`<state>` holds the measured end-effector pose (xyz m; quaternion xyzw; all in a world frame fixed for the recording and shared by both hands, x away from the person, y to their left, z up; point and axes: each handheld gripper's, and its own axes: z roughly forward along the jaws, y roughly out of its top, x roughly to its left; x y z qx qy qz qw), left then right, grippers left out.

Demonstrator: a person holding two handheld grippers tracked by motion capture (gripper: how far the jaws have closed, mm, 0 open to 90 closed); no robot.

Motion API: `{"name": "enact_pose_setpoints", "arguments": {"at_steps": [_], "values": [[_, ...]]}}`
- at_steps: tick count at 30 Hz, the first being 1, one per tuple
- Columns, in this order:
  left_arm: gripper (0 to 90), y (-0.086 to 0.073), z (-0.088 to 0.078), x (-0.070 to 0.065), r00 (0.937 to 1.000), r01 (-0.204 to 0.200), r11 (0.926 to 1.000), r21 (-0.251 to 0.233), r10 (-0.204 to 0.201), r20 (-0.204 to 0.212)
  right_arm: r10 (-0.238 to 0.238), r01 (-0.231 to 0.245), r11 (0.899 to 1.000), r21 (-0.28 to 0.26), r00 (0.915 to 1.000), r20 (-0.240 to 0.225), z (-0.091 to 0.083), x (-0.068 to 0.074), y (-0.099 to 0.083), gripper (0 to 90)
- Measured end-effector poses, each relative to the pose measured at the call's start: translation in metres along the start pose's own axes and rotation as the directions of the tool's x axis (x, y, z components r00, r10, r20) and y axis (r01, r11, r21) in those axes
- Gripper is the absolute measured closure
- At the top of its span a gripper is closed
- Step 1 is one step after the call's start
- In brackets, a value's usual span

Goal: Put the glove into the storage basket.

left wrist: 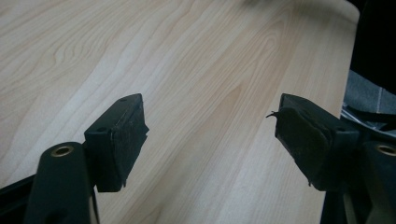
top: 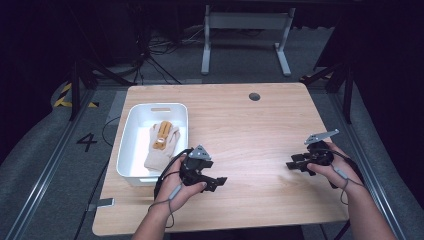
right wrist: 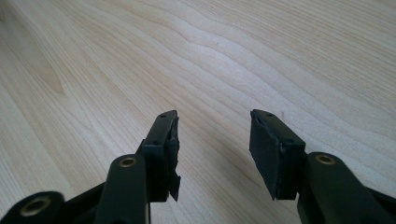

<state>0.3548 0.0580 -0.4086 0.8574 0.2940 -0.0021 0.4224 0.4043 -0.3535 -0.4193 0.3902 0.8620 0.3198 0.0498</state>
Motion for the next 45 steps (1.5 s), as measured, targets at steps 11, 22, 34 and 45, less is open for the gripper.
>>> {"name": "enact_pose_setpoints", "arguments": {"at_steps": [11,22,34,45], "values": [[26.1,-0.015,0.024,0.004,0.9992,-0.031,0.9974,0.065,0.033,-0.021,0.003,-0.003,1.0,0.002,1.0,0.0,0.0,-0.002,0.0,53.3],[24.6,-0.021,0.042,-0.001,0.9963,-0.086,0.9874,0.133,0.086,0.001,0.001,-0.001,1.0,0.02,1.0,-0.002,0.005,-0.001,-0.001,53.2],[21.4,-0.024,0.042,0.001,0.9911,-0.111,0.9561,0.271,0.127,-0.041,-0.007,0.007,0.999,0.033,1.0,0.0,0.009,-0.001,-0.001,53.1],[21.8,-0.021,0.038,0.0,0.9926,-0.107,0.968,0.227,0.117,-0.032,-0.006,0.006,1.0,0.03,1.0,0.001,0.008,-0.001,-0.001,53.0]]}}
